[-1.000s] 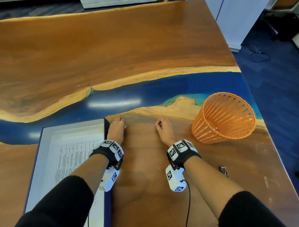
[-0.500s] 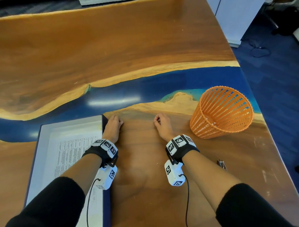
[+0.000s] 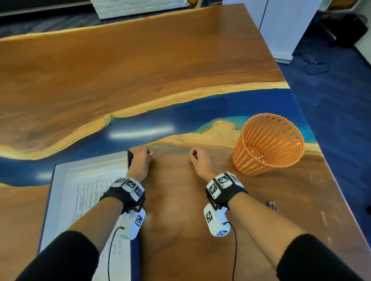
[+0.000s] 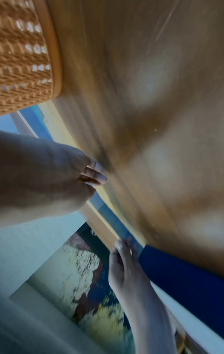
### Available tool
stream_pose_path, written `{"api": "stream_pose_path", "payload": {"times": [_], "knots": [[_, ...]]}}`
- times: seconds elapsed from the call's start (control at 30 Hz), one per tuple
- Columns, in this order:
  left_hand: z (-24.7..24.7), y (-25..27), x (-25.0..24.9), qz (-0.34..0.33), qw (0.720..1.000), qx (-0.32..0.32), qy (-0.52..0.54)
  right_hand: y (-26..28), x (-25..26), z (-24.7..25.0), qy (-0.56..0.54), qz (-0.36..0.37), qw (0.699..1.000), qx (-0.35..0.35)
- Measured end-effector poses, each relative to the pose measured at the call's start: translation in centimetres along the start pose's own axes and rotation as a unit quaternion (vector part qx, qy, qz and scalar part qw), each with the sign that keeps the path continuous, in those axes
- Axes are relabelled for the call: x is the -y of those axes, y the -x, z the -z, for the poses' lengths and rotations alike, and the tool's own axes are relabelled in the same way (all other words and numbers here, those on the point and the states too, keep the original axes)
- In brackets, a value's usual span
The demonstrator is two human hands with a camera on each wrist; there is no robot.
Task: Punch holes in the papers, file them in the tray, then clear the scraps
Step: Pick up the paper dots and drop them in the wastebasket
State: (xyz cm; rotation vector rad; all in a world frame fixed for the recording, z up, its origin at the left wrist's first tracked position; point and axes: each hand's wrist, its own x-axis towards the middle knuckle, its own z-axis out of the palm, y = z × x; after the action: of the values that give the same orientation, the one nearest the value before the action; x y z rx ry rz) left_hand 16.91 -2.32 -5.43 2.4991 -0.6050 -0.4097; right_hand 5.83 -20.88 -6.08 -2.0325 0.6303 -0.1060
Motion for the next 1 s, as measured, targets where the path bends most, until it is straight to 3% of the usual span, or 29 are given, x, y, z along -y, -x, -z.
{"api": "stream_pose_path", "payload": {"times": [0.13,0.23,0.37,0.47,0.67,0.83,1.0], "knots": [[1.9,-0.2,-4.6,-0.097,0.993,-0.032,0.055,2.6,3.4,2.4,-0.054,0.042,0.996,-0.052],[3.0,-0.6,-9.8,-0.179,0.98,-0.04,0.082,4.7,6.3,6.9,-0.097,0.099,0.984,-0.108],[3.1,-0.7,-18.5,-0.291,0.951,-0.005,0.105,6.4,7.8,14.5,-0.062,0.136,0.969,-0.196],[2.0,-0.5,-24.3,-0.352,0.931,0.037,0.087,6.7,6.5,19.2,-0.007,0.105,0.964,-0.245],[-1.5,0.6,-30.2,-0.412,0.905,0.109,0.01,6.5,3.0,23.7,0.098,0.018,0.983,-0.155],[-3.0,0.1,-30.3,-0.392,0.909,0.139,-0.044,6.1,1.6,25.1,0.132,0.002,0.989,-0.071],[-3.3,-0.5,-29.5,-0.381,0.91,0.149,-0.07,5.8,1.2,25.4,0.153,-0.011,0.987,-0.053]]}}
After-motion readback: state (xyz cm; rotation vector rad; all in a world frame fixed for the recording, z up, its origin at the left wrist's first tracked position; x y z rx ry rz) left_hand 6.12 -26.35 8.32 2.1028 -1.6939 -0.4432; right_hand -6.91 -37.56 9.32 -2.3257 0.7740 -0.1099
